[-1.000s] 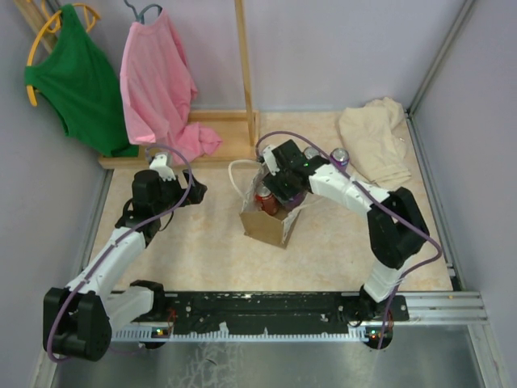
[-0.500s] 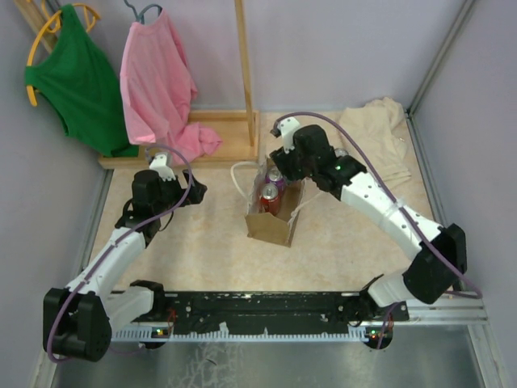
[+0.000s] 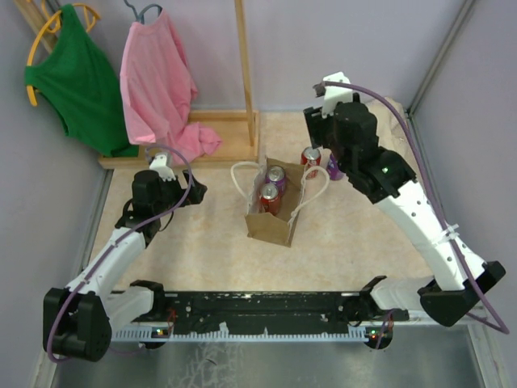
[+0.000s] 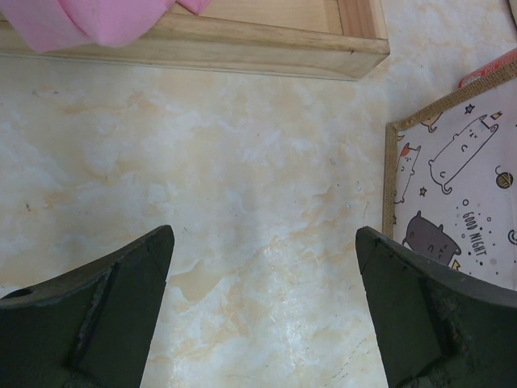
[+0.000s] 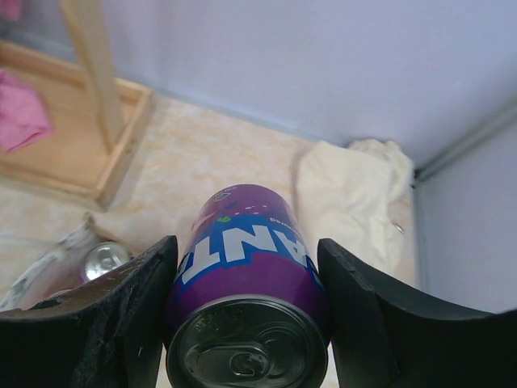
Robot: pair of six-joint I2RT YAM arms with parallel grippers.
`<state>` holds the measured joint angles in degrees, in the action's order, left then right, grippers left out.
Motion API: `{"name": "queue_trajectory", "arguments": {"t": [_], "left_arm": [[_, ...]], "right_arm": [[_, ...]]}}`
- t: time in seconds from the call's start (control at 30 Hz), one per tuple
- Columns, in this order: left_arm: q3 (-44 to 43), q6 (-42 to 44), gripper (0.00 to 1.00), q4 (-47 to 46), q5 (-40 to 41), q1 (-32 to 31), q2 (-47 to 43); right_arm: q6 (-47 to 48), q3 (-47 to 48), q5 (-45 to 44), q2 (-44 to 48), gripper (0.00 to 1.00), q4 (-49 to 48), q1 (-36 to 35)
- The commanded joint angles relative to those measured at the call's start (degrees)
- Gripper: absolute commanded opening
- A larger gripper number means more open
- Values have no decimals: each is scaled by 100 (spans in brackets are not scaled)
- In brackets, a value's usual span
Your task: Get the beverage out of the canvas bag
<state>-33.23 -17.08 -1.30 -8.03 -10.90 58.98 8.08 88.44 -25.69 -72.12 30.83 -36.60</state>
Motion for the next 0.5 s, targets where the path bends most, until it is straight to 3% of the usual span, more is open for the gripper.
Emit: {"name": "queue_trajectory", "arguments": {"t": [0.0,0.13,0.33,0.47], "left_arm": [[28,-24,100,-139,-48,-44,0],[19,-10,100,-149,-48,-46,2],[19,-14,100,-152,-88,-53,56],[-11,2,100,-162,-113,-54,127]], "right_arm": [[-2,228,-1696,254,0,-315,32],[-489,243,-1872,183,0,205,454],[-1235,-283,-622,217,0,684,1847],[-1438,-773,64,152,0,625,2317]]}}
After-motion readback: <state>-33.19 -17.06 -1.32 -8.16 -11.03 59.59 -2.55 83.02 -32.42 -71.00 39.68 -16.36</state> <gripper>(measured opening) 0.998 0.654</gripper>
